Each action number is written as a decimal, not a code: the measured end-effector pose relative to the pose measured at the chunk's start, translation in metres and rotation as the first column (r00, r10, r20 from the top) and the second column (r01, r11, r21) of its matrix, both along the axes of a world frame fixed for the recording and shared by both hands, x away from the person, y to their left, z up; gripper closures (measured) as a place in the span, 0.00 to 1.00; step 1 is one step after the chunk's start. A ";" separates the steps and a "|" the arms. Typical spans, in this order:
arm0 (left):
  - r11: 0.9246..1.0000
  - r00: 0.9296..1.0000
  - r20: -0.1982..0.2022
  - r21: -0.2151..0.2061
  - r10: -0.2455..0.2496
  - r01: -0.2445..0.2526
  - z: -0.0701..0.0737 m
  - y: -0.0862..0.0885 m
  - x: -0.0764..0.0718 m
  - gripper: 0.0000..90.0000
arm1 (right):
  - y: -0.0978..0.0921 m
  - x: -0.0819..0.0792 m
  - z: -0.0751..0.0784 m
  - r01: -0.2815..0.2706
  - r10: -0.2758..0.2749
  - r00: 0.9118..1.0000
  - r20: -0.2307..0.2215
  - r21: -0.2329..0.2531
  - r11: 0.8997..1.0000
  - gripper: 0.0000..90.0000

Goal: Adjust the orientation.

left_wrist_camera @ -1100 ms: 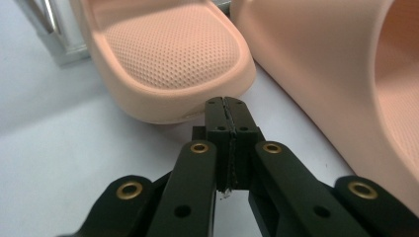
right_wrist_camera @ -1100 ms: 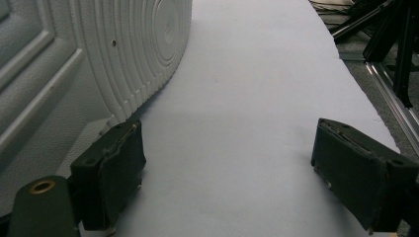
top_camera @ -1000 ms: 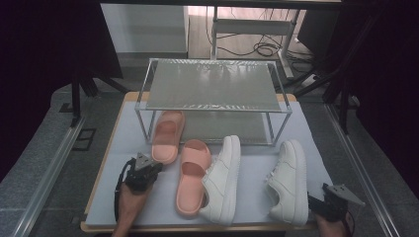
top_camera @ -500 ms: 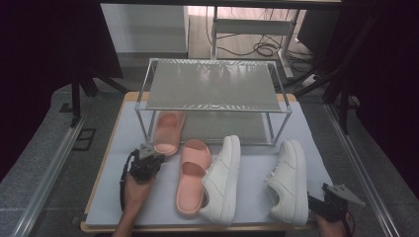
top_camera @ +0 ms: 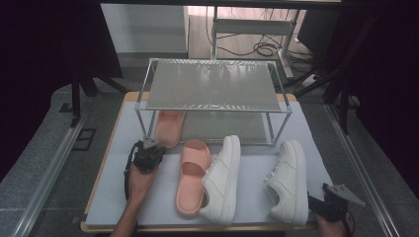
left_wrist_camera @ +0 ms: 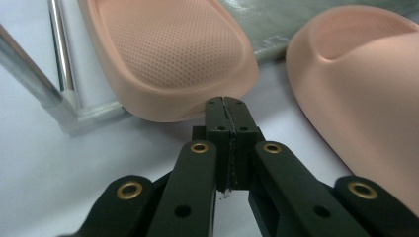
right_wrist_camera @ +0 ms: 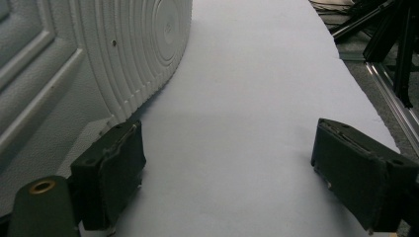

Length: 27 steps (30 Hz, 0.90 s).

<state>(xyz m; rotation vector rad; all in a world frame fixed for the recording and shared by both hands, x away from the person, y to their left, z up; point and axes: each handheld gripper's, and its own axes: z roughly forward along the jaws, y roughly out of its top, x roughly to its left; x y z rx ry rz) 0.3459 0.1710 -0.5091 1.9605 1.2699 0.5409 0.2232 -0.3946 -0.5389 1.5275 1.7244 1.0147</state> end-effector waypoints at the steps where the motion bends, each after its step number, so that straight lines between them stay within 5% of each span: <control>1: 1.000 1.000 -0.001 0.006 0.006 -0.006 0.000 -0.001 0.004 1.00 | 0.000 0.000 0.000 0.000 0.000 1.000 0.000 0.000 1.000 0.14; 27: 0.998 0.998 -0.013 0.043 0.054 -0.053 -0.006 -0.010 0.040 1.00 | 0.000 0.000 0.000 -0.001 0.001 1.000 0.000 0.000 1.000 0.15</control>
